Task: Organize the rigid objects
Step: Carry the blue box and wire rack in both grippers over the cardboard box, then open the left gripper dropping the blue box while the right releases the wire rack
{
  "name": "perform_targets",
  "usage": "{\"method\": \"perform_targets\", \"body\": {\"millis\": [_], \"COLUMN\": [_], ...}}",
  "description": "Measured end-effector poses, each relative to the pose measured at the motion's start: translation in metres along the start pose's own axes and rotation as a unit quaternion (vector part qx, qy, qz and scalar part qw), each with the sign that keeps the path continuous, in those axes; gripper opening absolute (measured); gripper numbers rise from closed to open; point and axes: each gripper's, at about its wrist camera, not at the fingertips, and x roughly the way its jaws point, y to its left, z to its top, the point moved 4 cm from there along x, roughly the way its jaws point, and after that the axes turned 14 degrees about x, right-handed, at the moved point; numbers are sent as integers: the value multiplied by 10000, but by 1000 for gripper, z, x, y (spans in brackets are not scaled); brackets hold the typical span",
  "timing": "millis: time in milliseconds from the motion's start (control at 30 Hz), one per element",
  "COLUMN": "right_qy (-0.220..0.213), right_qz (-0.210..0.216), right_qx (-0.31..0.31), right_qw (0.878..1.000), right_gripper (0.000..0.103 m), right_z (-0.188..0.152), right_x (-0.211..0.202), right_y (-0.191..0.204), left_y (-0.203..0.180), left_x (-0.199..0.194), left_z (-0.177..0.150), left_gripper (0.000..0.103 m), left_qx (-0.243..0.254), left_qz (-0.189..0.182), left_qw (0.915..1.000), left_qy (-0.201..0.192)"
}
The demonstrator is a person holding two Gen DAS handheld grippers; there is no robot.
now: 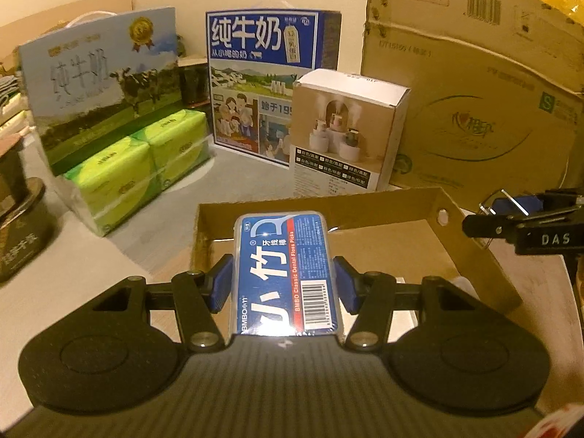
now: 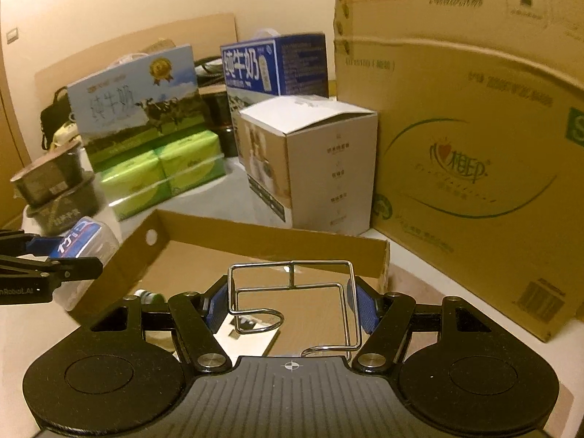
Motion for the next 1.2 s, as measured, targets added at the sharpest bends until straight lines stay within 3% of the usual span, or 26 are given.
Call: {"method": "perform_targets", "body": {"millis": [300,633,700,1200], "right_qy": [240,331,337,305], "right_qz": [-100,-138,-139,-174], "right_qx": [120,143,151,137], "right_qw": [9996,9993,9992,9993], "right_gripper": [68,68,68,68], "right_z": [5,3,3,6], "right_x": [45,67,68,65], "right_y": [-17,-22,-21,-17], "left_y": [-5,-11,-11,-1], "left_x": [51,86,86,59], "left_z": [12,10,12,13], "left_gripper": [54,55,69,69], "left_qx": [95,20,27,51], "left_qz": [-79,-73,-30,29], "left_qw": [9998,9996,9998,10000], "left_qy": [135,265,185,14]}}
